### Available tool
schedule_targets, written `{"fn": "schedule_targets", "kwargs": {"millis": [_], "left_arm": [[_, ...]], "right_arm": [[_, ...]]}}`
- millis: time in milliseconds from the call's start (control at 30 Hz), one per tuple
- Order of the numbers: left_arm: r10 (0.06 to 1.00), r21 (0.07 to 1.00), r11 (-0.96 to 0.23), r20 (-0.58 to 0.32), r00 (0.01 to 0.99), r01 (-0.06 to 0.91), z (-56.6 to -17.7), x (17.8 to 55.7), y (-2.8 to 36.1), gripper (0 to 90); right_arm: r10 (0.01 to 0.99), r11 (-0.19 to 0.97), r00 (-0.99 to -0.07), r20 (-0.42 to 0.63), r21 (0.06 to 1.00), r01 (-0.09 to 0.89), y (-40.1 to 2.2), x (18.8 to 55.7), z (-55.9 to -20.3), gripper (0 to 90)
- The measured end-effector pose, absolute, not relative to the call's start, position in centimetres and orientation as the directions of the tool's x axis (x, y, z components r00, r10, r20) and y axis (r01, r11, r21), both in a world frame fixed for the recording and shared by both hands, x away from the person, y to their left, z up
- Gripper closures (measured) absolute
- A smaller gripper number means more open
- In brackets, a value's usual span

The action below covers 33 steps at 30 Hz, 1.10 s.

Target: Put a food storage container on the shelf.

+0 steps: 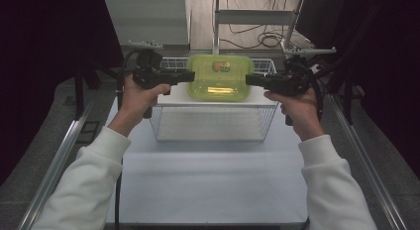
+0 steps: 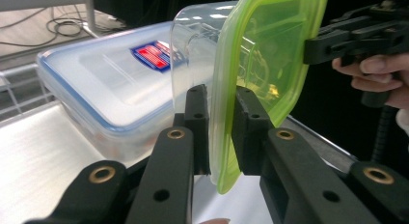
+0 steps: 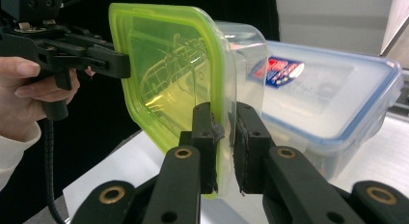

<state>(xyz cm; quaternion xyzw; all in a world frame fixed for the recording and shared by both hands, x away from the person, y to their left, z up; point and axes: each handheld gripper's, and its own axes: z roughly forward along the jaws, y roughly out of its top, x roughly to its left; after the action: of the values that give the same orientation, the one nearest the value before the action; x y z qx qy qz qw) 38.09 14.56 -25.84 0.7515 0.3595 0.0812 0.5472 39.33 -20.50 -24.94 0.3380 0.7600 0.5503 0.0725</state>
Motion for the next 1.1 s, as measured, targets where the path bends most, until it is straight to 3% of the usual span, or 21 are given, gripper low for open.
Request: {"fn": "schedule_targets", "kwargs": {"millis": [500,1100], "left_arm": [[0.643,0.861,-0.120,-0.312,0.699,0.494,-24.9,41.5,14.6,78.9],[0.648,0.820,-0.070,-0.395,0.651,0.568,-25.9,45.0,13.7,76.2]], "right_arm": [[0.598,0.150,-0.745,0.294,0.873,0.465,-20.3,42.5,-23.3,80.2],[0.620,0.080,-0.671,0.407,0.818,0.570,-20.8,46.8,-24.9,76.5]]}}
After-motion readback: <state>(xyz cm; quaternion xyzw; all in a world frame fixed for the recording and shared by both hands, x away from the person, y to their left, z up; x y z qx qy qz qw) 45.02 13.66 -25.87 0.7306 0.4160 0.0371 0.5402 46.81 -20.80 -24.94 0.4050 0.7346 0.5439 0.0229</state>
